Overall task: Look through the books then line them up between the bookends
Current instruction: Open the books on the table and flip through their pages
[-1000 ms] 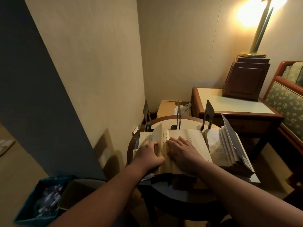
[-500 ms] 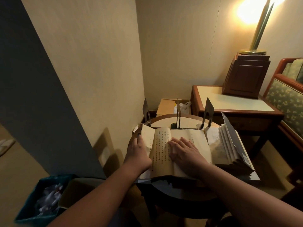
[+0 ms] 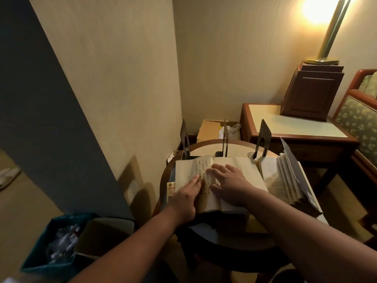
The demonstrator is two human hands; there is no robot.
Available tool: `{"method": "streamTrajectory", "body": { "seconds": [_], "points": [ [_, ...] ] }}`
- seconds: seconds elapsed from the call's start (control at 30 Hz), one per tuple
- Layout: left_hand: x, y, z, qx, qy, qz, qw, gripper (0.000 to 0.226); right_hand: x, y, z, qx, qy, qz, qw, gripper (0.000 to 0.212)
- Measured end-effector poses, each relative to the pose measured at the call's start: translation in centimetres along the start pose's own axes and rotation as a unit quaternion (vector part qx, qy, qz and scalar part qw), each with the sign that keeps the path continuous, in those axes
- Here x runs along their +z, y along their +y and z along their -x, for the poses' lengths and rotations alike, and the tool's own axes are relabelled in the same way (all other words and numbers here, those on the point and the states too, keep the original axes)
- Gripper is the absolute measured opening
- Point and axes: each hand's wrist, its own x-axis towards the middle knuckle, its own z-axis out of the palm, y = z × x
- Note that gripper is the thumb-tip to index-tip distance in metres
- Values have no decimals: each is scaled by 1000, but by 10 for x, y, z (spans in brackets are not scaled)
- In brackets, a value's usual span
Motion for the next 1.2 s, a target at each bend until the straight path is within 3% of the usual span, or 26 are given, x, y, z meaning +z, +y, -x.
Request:
{"method": "streamTrajectory", "body": {
  "seconds": [0.13, 0.3, 0.47, 0.7, 0.93, 1.2],
  "points": [
    [12, -5, 10, 0, 30, 112, 993, 63, 7, 2, -7, -10, -2, 26, 1000, 62],
    [13, -10, -1, -33, -30, 96, 994, 66, 16, 7, -8, -18, 8, 45, 999, 61],
    [12, -29, -51, -135, -68, 112, 982, 63, 20, 11, -10, -12, 0, 57, 998, 62],
    [12, -47, -97, -187, -59, 121, 973, 72, 22, 11, -7, -4, 8, 51, 999, 62],
    [28, -40, -70, -132, -7, 70, 989, 69, 21, 16, -8, -11, 7, 50, 999, 61],
    [43, -9, 22, -61, -17, 71, 995, 77, 21, 15, -8, -15, 12, 47, 999, 60]
  ]
}}
